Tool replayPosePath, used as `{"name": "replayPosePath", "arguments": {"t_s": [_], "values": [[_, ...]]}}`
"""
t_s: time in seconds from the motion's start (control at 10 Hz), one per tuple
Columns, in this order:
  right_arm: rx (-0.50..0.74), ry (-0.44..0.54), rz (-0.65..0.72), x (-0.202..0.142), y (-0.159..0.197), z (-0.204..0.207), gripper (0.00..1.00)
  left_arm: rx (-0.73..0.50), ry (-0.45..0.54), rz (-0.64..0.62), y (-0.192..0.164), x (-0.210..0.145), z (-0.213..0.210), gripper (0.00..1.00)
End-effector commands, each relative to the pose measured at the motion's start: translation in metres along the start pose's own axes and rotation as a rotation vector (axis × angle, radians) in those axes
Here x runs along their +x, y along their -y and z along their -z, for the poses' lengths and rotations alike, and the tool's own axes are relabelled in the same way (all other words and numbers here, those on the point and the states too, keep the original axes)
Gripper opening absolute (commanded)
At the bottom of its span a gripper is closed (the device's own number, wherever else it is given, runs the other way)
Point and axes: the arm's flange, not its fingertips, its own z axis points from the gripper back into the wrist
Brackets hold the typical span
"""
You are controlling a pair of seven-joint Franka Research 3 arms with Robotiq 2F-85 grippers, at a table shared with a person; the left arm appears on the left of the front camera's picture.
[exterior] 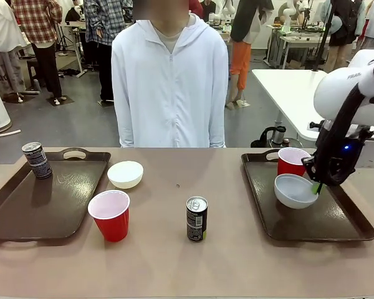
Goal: Prepare tableware on both trays.
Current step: Pick up a Picnic Bowl from the table and place it on a Handle tray.
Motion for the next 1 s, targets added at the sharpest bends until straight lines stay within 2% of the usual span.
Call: {"name": "replayPosePath", "arguments": {"t_s": [0.0, 0.5, 0.8, 0.9], "values": [[-0.018, 0.008, 0.023, 0.013, -0.002, 0.004, 0.0, -0.018, 0.011, 0.01, 0.001, 0.0, -0.002, 1.0], [-0.049, -0.045, 0.016, 0.025, -0.007, 0.034, 0.0, -0.018, 0.011, 0.01, 0.001, 0.0, -0.002, 1.0], [-0.031, -0.027, 0.006, 0.013, -0.008, 0.015, 0.9, -0.018, 0.011, 0.01, 0.001, 0.0, -0.002, 1.0], [-0.022, -0.036, 0.001, 0.004, -0.009, 0.002, 0.81, -0.018, 0.011, 0.01, 0.001, 0.0, -0.002, 1.0]]}}
